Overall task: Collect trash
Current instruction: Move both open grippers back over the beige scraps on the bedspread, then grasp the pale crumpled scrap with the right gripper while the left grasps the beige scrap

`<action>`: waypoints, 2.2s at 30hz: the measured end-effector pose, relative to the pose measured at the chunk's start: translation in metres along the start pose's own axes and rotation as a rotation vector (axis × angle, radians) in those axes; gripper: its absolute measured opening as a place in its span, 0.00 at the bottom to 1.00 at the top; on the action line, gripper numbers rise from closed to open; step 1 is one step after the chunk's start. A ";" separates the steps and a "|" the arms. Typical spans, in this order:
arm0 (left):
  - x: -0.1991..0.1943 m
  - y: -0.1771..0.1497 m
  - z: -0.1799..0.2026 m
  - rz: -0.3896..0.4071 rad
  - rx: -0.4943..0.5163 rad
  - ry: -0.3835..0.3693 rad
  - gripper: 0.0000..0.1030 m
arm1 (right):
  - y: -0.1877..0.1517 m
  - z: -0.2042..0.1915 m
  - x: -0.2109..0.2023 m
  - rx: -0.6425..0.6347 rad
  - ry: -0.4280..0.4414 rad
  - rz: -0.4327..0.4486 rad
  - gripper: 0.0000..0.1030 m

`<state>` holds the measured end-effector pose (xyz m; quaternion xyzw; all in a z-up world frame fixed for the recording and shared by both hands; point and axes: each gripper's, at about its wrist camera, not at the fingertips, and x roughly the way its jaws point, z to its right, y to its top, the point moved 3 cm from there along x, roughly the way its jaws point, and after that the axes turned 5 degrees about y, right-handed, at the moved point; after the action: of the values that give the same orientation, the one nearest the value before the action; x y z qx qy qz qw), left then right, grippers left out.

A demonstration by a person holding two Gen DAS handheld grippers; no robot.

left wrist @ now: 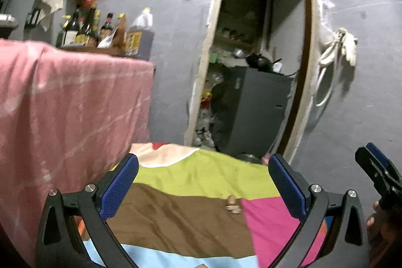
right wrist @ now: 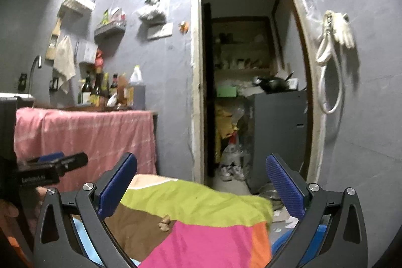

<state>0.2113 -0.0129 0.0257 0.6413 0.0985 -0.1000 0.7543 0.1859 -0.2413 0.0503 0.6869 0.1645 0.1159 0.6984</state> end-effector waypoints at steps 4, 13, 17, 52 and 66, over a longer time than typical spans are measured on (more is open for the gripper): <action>0.020 -0.011 -0.014 -0.055 0.001 0.022 0.98 | -0.014 0.000 0.022 -0.006 0.017 -0.062 1.00; 0.077 -0.042 -0.030 -0.211 0.021 0.049 0.98 | -0.055 -0.003 0.077 -0.016 0.065 -0.260 0.92; 0.097 -0.051 -0.038 -0.279 0.018 0.070 0.98 | -0.074 -0.007 0.101 -0.021 0.103 -0.361 0.81; 0.158 -0.075 -0.013 -0.537 0.133 -0.023 0.97 | -0.135 -0.014 0.154 -0.034 0.252 -0.785 0.13; 0.189 -0.089 0.049 -0.630 0.261 -0.187 0.57 | -0.135 0.032 0.146 0.043 0.166 -0.750 0.13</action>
<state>0.3697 -0.0801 -0.1031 0.6585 0.2085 -0.3976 0.6040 0.3236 -0.2177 -0.0943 0.5818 0.4629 -0.0960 0.6619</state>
